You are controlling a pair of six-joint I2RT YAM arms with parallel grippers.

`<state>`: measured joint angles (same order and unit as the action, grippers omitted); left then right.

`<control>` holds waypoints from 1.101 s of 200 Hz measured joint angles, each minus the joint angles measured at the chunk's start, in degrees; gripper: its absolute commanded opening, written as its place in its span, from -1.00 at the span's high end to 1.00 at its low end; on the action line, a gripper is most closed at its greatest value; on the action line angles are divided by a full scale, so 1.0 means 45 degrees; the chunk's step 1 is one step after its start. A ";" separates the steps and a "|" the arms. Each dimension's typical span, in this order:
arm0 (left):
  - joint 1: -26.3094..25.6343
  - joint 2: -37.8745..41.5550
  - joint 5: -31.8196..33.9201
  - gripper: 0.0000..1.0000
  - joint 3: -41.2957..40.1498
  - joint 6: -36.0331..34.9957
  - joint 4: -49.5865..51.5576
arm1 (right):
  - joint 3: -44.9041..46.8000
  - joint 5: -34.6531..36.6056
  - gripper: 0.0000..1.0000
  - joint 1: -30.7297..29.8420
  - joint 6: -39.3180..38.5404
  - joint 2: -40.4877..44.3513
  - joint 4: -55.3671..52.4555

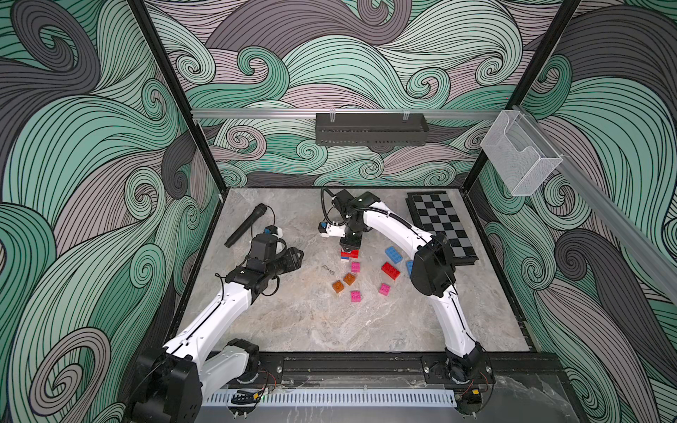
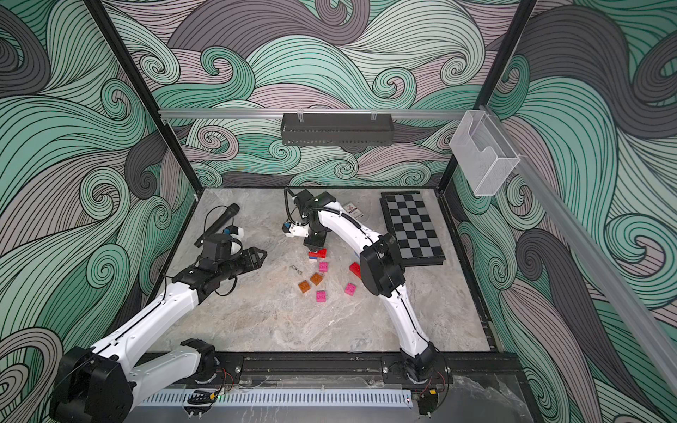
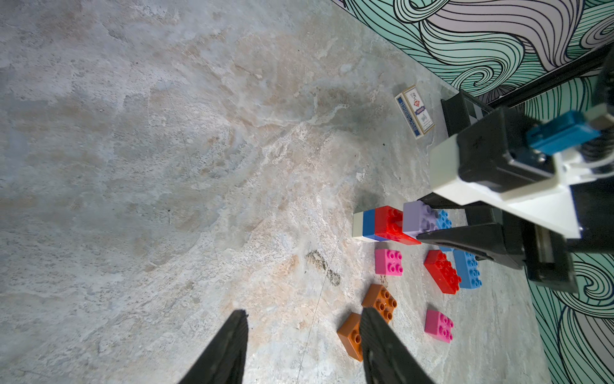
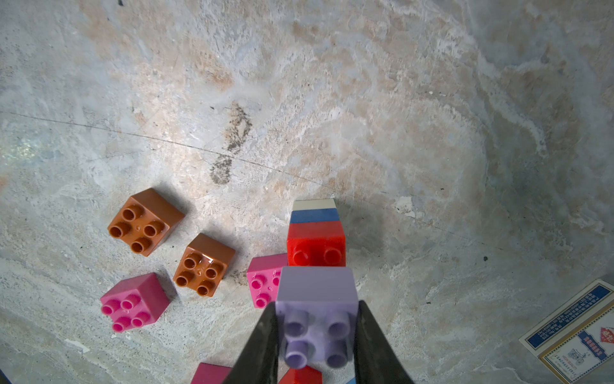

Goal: Assemble the letter p with lego
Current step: Assemble the lego brick with the lego brick.

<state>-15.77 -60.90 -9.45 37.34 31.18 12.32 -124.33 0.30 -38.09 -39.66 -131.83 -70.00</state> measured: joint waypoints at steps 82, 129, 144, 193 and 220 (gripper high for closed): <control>0.0000 0.0000 0.0000 -0.11 0.0000 0.0000 0.0000 | -0.0209 -0.0034 0.56 -0.0044 0.0005 -0.0418 0.0034; 0.0005 0.0000 0.0000 -0.11 0.0000 0.0000 0.0000 | -0.0311 -0.0049 0.55 -0.0049 0.0000 -0.0486 0.0039; 0.0005 0.0000 0.0000 -0.11 0.0000 0.0000 0.0000 | -0.0311 -0.0044 0.56 -0.0053 0.0005 -0.0486 0.0034; 0.0005 0.0000 -0.0005 -0.11 0.0000 0.0000 -0.0019 | -0.0311 -0.0029 0.56 -0.0063 0.0000 -0.0486 0.0039; 0.0005 0.0000 -0.0015 -0.11 0.0000 0.0000 -0.0044 | -0.0311 0.0073 0.57 -0.0112 0.0000 -0.0486 0.0044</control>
<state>-15.75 -60.90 -9.52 37.34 31.18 12.12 -125.73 0.62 -38.59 -39.66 -134.02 -69.80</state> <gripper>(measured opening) 0.555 0.330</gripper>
